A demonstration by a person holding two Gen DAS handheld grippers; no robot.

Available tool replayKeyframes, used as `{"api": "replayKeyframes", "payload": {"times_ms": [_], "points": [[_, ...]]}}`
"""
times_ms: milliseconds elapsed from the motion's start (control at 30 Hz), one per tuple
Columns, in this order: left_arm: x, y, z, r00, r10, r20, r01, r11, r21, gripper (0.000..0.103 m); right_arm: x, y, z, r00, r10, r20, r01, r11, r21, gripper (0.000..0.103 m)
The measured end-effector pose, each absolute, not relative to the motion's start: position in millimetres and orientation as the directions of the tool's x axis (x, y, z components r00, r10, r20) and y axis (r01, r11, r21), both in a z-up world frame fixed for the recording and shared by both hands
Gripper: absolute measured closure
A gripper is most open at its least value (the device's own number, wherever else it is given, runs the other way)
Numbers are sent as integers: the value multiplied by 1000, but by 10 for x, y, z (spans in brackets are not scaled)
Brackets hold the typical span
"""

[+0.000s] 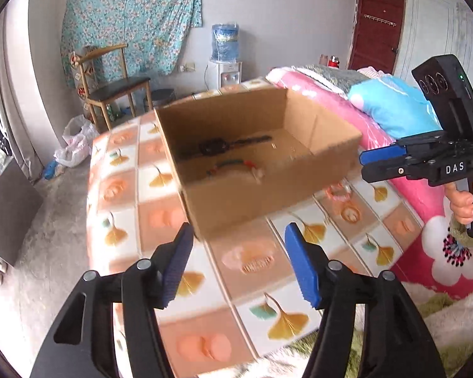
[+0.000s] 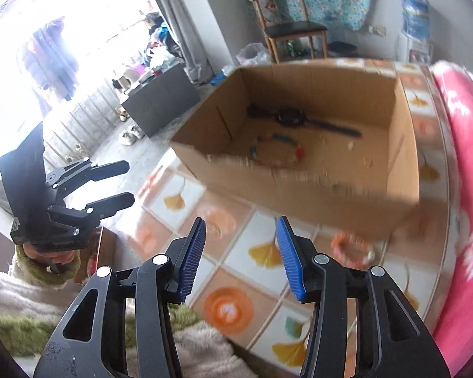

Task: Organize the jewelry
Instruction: 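Withdraw the right tool from the box toward the pink-orange bead bracelet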

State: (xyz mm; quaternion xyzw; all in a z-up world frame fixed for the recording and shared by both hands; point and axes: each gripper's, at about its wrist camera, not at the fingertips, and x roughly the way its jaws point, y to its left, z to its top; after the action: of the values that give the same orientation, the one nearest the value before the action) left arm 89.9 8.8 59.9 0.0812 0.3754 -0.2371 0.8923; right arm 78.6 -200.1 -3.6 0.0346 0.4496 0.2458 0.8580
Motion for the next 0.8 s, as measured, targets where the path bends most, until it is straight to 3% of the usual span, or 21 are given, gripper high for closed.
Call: {"api": "replayKeyframes", "payload": {"times_ms": [100,167,333,433,633,700,800], "points": [[747,-53,334,597,-334,-729,492,871,4,44,650,-2036,-328,480,408,-777,-319,906,279,58],[671,-176,150,584,-318,-747,505,863,27,44,600,-2054,-519,493,358,-793,-265,930,255,64],[683,-466,-198,533,-315,-785,536,844,25,44,657,-2112,-621,573,211,-792,-231,969,91,69],[673,-597,-285,510,-347,-787,554,832,-8,44,813,-2202,-650,588,189,-786,-243,969,51,70],[591,-805,-345,527,-337,-780,578,815,39,44,1137,-2290,-911,532,195,-824,-306,952,27,73],[558,-826,-344,533,-339,-776,580,814,43,44,1174,-2303,-979,514,201,-834,-325,945,28,76],[564,-857,-338,527,-352,-773,587,809,32,44,1188,-2328,-1066,495,187,-848,-333,943,13,92]]}}
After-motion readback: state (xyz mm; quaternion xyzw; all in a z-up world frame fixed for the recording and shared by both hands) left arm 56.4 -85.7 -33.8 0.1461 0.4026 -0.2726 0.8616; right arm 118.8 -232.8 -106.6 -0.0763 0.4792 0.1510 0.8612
